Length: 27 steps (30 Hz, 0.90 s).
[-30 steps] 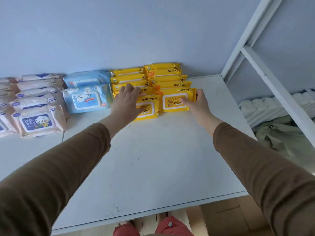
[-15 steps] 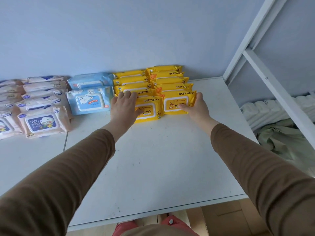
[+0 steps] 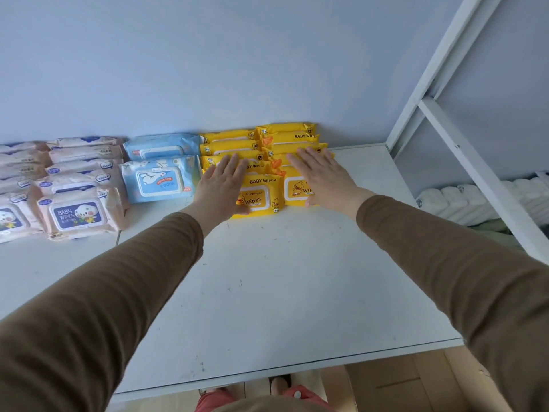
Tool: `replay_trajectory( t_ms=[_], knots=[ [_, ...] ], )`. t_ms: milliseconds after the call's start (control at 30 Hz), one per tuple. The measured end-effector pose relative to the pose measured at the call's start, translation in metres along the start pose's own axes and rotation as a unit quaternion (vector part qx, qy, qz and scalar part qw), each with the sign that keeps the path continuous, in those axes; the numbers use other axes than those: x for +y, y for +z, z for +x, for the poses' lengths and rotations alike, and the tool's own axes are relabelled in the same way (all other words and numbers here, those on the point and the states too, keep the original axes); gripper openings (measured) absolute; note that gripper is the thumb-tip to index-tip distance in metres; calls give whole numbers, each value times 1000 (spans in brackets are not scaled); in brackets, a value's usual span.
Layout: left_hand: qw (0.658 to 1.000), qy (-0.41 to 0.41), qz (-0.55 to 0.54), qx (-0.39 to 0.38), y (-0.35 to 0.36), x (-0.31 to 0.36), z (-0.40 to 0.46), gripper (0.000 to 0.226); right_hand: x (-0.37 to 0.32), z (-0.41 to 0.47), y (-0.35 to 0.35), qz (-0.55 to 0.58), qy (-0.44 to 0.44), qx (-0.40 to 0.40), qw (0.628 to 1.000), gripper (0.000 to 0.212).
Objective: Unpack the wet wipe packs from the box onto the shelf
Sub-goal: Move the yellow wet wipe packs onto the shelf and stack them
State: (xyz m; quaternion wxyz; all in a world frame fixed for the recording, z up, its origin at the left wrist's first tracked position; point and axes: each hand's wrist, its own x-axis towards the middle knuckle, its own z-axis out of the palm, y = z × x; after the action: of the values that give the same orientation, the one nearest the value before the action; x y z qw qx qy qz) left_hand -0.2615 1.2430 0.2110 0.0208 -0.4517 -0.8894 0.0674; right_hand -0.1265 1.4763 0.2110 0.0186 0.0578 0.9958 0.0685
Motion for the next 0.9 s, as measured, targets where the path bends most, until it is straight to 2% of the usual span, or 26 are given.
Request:
replay_trajectory(
  t_ms=[267, 333, 433, 500, 567, 633, 767, 900],
  knots=[
    [999, -33, -37, -4, 8, 2, 6, 119, 0, 12, 2, -28, -23, -25, 999, 124],
    [998, -29, -57, -3, 3, 0, 1, 120, -5, 12, -4, -9, -14, -42, 999, 126],
    [995, -14, -84, 55, -1, -10, -19, 120, -18, 8, -20, 70, 11, -23, 997, 128],
    [990, 0, -108, 96, 0, -28, -43, 111, -33, 5, -30, 138, 26, 55, 989, 115],
    [986, -3, -115, 117, 5, -55, -67, 95, -52, 4, -36, 200, 20, 128, 971, 92],
    [988, -24, -88, 126, 9, -94, -93, 84, -85, 11, -42, 238, 0, 146, 960, 77],
    [987, -74, -61, 126, 13, -174, -129, 84, -161, 48, -49, 261, -45, 141, 954, 75],
    [988, -124, -32, 84, 20, -241, -151, 93, -226, 100, -51, 240, -24, 141, 960, 84]
  ],
)
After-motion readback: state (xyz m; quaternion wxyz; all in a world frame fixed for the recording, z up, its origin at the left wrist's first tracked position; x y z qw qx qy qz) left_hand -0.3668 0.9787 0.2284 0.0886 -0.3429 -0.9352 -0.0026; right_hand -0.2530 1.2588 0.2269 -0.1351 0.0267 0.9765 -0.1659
